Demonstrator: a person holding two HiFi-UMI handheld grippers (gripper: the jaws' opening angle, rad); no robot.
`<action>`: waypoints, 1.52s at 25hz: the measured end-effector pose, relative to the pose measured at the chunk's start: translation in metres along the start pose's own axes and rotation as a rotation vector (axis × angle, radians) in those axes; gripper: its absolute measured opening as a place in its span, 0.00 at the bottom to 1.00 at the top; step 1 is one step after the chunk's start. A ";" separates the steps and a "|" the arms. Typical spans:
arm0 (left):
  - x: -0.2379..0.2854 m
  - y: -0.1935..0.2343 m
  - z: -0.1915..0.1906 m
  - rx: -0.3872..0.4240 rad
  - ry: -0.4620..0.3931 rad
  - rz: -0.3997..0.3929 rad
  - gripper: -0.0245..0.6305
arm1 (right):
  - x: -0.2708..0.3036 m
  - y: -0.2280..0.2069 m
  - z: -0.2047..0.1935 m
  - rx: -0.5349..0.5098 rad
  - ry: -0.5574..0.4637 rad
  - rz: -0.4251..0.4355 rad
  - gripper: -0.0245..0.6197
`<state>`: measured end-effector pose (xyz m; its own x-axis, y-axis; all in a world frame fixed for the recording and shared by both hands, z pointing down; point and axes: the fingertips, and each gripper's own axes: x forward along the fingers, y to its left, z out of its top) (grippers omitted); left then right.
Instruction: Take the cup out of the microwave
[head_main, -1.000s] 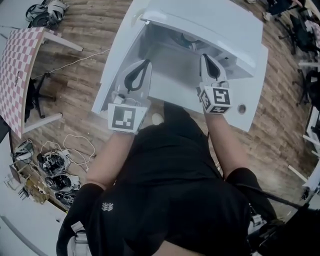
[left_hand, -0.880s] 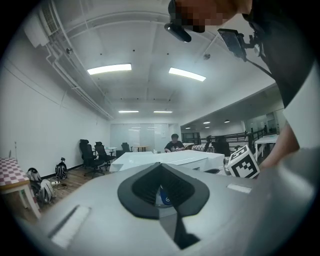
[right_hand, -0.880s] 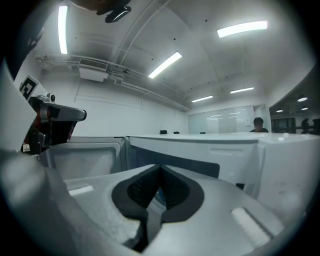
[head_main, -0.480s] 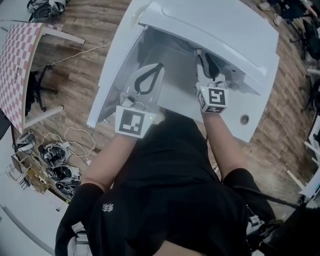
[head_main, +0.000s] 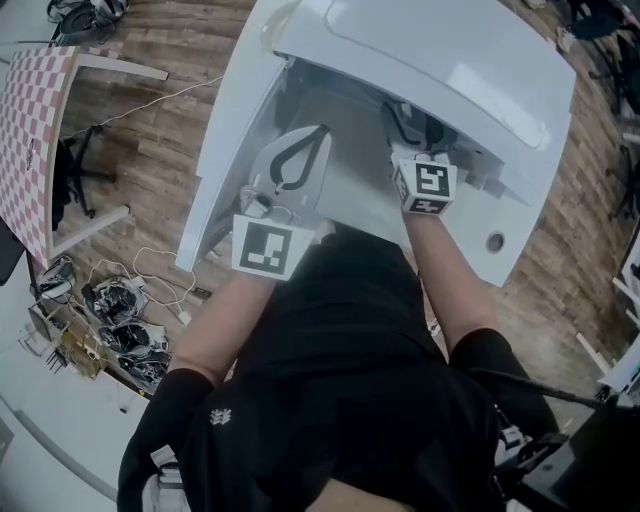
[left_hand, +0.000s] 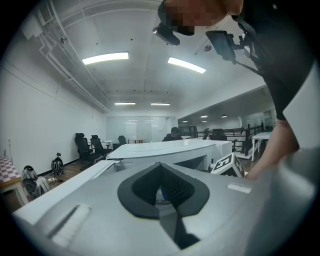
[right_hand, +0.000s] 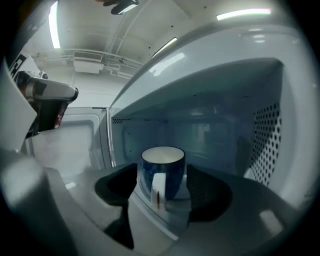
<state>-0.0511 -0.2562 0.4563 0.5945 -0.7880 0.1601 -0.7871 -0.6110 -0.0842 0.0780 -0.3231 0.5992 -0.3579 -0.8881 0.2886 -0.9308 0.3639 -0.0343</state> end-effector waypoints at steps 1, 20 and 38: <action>0.001 0.000 -0.002 0.005 0.004 -0.004 0.05 | 0.004 0.000 0.000 -0.004 0.002 -0.001 0.51; 0.030 0.023 -0.023 -0.050 0.052 0.006 0.05 | 0.060 -0.009 -0.012 0.008 0.051 -0.003 0.63; 0.009 0.030 -0.016 -0.045 0.036 0.007 0.05 | 0.054 0.000 -0.011 -0.001 0.087 0.033 0.64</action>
<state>-0.0721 -0.2799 0.4709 0.5832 -0.7885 0.1954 -0.7984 -0.6008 -0.0411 0.0596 -0.3684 0.6256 -0.3807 -0.8477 0.3694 -0.9185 0.3930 -0.0447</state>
